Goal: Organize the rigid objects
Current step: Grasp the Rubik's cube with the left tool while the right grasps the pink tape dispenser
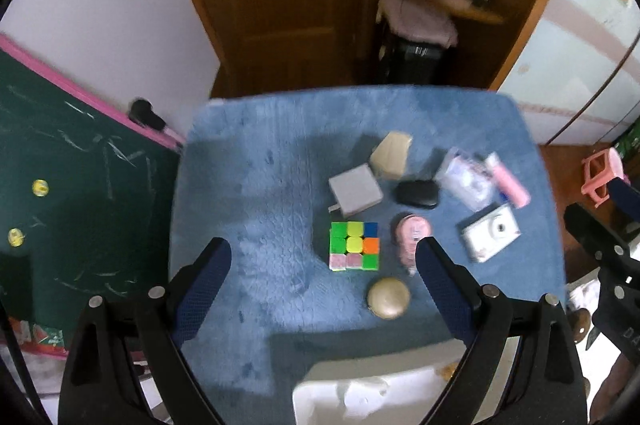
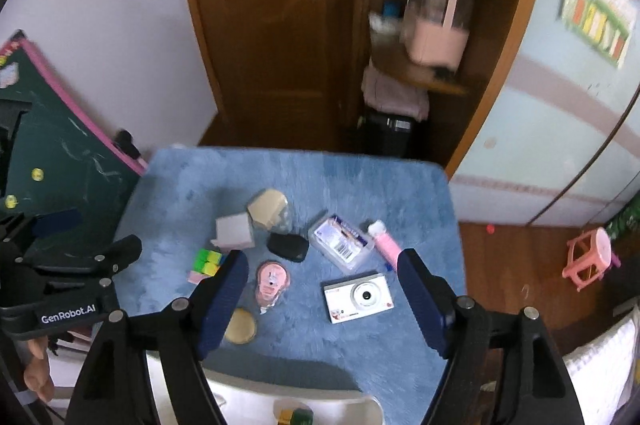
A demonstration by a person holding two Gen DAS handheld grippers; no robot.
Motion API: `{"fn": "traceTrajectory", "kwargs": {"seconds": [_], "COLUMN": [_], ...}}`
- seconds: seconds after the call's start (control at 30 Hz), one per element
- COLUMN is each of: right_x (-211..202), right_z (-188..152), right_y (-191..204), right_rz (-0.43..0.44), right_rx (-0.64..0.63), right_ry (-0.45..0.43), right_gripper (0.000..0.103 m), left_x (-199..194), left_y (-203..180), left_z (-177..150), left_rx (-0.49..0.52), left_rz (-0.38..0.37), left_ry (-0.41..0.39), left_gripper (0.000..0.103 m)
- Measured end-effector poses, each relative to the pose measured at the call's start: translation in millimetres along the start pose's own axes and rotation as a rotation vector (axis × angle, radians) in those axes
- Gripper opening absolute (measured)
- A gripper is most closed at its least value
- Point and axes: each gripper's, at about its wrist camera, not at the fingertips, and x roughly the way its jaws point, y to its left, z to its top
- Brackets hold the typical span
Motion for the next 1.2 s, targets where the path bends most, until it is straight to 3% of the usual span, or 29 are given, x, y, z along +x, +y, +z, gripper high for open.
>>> {"fn": "traceTrajectory", "kwargs": {"seconds": [0.23, 0.47, 0.67, 0.87, 0.93, 1.0, 1.03, 1.1, 1.2], "right_x": [92, 149, 173, 179, 183, 188, 191, 196, 207], "right_z": [-8, -31, -43, -50, -52, -53, -54, -54, -53], "right_y": [11, 21, 21, 30, 35, 38, 41, 45, 52], "right_rz": [-0.011, 0.021, 0.068, 0.077, 0.075, 0.078, 0.078, 0.08, 0.091], "right_rx": [-0.006, 0.001, 0.054, 0.021, 0.015, 0.014, 0.011, 0.01, 0.021], "right_ry": [0.152, 0.288, 0.37, 0.382, 0.392, 0.397, 0.4, 0.405, 0.42], "right_gripper": [0.078, 0.078, 0.076, 0.076, 0.076, 0.076, 0.076, 0.076, 0.076], "left_x": [99, 147, 162, 171, 170, 166, 164, 163, 161], "left_y": [-11, -16, -13, -14, -14, -13, -13, -12, -10], "left_z": [2, -8, -14, -24, -26, -28, -30, -31, -33], "left_rx": [0.008, -0.001, -0.046, -0.074, -0.082, -0.106, -0.113, -0.108, -0.122], "left_rz": [-0.035, -0.035, -0.069, -0.091, -0.112, -0.182, -0.199, -0.152, -0.172], "left_ry": [0.208, 0.318, 0.348, 0.359, 0.342, 0.324, 0.32, 0.318, 0.313], "left_gripper": [0.095, 0.096, 0.096, 0.095, 0.09, 0.064, 0.062, 0.062, 0.062]}}
